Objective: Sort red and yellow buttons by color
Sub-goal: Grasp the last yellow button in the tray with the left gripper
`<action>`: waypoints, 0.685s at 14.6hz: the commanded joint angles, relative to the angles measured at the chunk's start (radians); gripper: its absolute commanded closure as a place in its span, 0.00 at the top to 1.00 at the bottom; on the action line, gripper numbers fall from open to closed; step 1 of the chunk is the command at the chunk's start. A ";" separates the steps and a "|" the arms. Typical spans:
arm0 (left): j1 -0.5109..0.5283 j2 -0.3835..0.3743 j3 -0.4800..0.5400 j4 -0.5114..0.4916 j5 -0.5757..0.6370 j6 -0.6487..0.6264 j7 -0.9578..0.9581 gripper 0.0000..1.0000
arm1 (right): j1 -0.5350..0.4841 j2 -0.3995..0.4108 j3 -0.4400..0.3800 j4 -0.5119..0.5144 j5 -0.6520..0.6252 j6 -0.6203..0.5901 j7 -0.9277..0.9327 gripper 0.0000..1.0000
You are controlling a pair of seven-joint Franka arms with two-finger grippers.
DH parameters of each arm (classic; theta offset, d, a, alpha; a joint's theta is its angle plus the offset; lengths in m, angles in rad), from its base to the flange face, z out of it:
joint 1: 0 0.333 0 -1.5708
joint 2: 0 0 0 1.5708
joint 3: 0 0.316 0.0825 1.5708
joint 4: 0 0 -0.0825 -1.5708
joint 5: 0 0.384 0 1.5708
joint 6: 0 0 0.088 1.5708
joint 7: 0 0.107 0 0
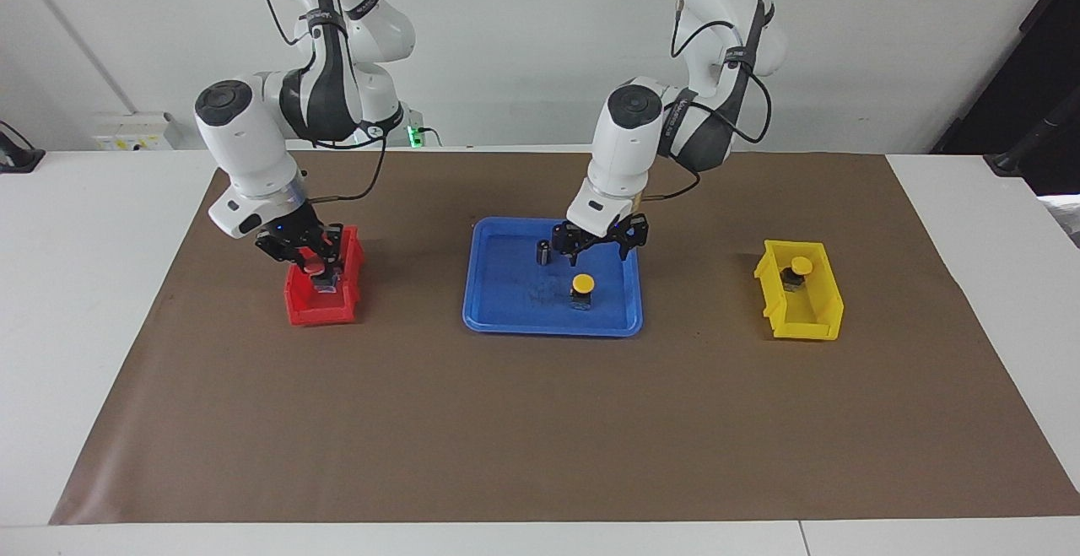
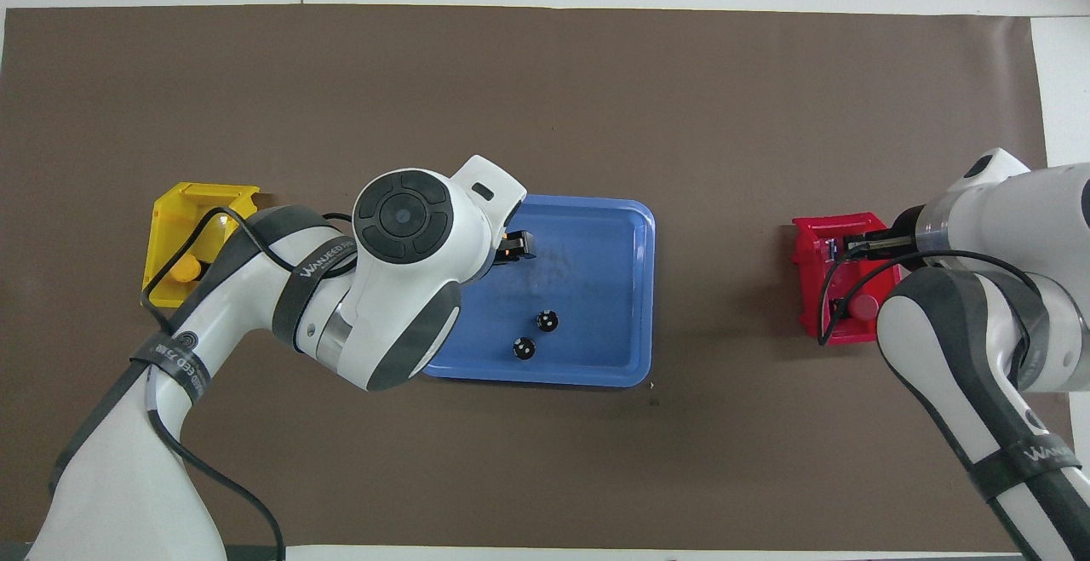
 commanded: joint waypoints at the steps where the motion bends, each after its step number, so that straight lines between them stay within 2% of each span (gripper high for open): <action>1: -0.021 0.065 0.021 0.049 0.015 0.015 -0.034 1.00 | -0.019 0.001 0.009 -0.033 0.017 0.041 -0.036 0.23; 6: -0.021 0.128 0.023 0.095 0.015 0.050 -0.035 1.00 | -0.024 0.007 0.007 -0.077 0.017 0.095 -0.056 0.23; 8: -0.021 0.133 0.023 0.097 0.017 0.047 -0.049 0.92 | -0.024 0.004 0.008 -0.094 0.015 0.107 -0.056 0.23; 9: -0.021 0.135 0.023 0.095 0.017 0.047 -0.054 0.80 | -0.027 0.004 0.007 -0.097 0.015 0.113 -0.059 0.23; 10: -0.021 0.133 0.023 0.095 0.015 0.038 -0.065 0.27 | -0.035 0.007 0.007 -0.100 0.015 0.117 -0.065 0.23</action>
